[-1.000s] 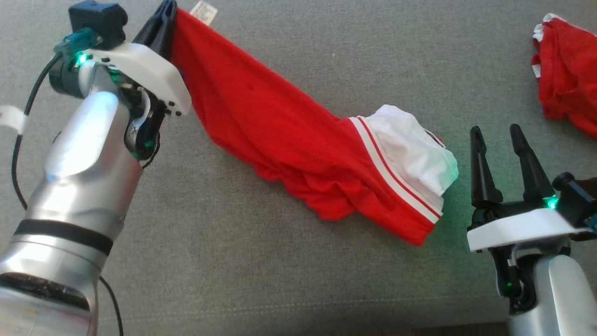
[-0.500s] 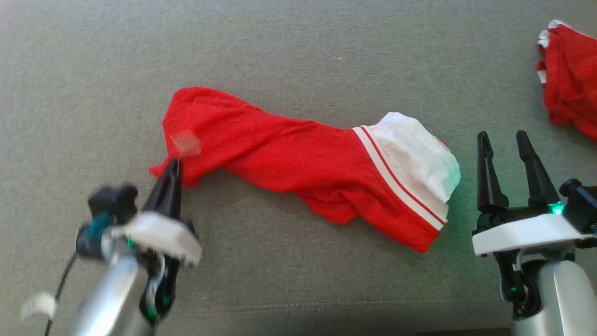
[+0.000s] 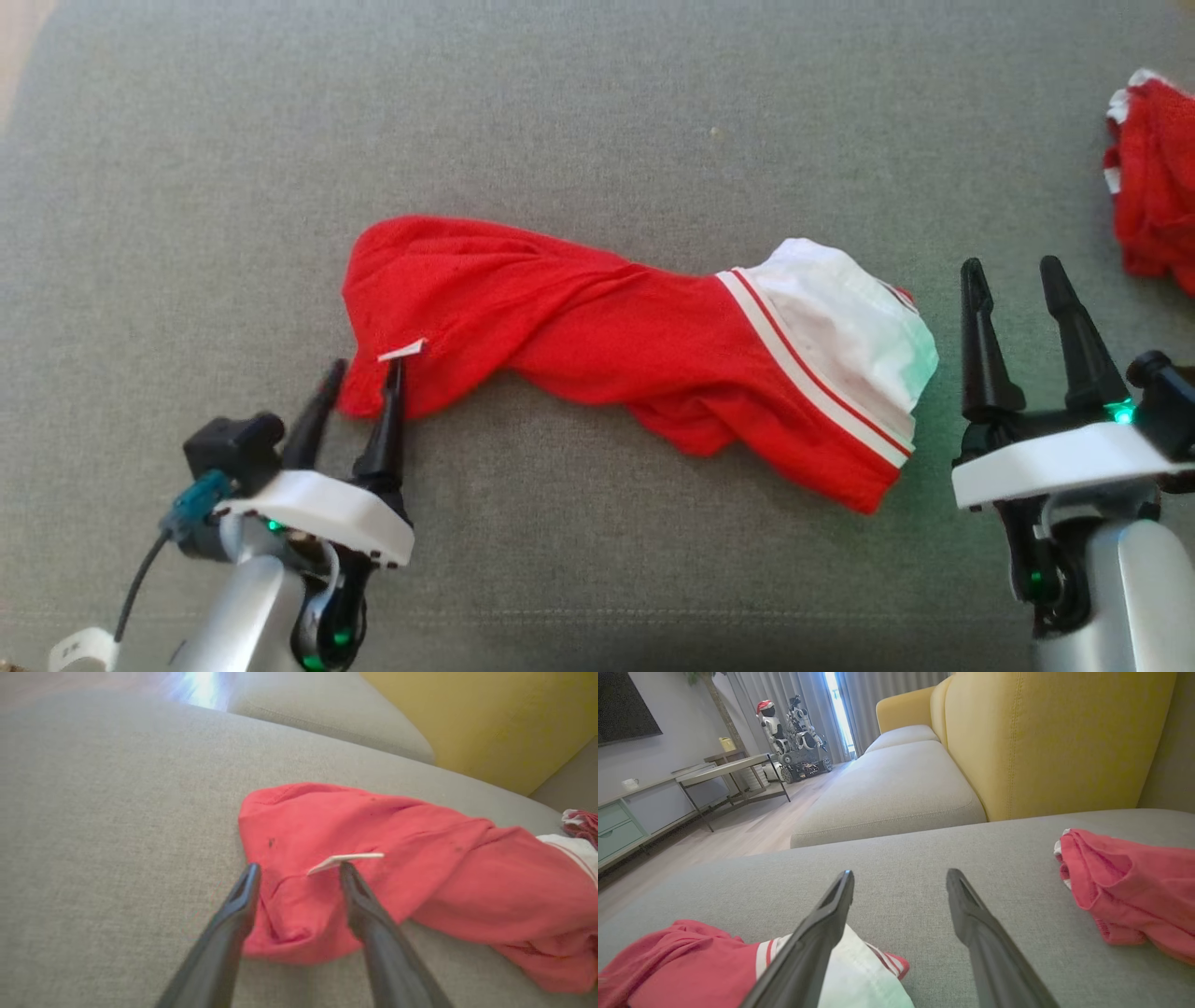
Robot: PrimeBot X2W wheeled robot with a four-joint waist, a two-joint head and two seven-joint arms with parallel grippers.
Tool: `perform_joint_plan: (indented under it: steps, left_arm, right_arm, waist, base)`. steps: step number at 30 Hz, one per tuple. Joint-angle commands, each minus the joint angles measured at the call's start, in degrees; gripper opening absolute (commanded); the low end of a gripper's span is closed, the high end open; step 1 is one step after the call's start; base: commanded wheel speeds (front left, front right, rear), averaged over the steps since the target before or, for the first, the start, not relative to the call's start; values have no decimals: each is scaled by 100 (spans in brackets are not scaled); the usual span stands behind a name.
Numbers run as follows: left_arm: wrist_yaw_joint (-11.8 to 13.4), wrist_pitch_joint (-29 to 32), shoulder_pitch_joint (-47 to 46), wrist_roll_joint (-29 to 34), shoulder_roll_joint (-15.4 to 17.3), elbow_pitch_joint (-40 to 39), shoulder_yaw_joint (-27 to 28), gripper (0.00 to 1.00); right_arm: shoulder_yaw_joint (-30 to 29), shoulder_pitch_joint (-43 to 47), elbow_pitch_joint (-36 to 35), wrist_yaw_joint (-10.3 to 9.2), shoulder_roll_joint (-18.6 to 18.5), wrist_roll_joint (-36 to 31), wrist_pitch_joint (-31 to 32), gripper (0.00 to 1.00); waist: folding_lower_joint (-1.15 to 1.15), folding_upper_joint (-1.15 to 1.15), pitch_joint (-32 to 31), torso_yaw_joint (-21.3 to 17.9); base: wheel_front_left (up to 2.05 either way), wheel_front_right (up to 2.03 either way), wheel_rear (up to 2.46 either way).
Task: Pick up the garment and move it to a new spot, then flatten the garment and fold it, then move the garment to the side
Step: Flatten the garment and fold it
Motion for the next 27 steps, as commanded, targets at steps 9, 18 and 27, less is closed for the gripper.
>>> perform_joint_plan:
  steps: [9,18,27]
  left_arm:
    - [174,-71,188,651,-24,-1015,940,100]
    - [301,-71,743,1093,177,-1522,1263,100]
    - [372,-27,1154,1092,284,-1629,1275,100]
  right_arm:
    - [111,254,-290,20,-13,-296,90,100]
    - [301,546,-389,20,-13,-627,243,100]
    - [361,800,-530,20,-13,-664,325,100]
  waist:
    - [0,0,-432,-43]
    - [0,0,-721,-77]
    - [0,0,-847,-63]
  base:
    - [0,0,0]
    - [0,0,0]
    - [0,0,0]
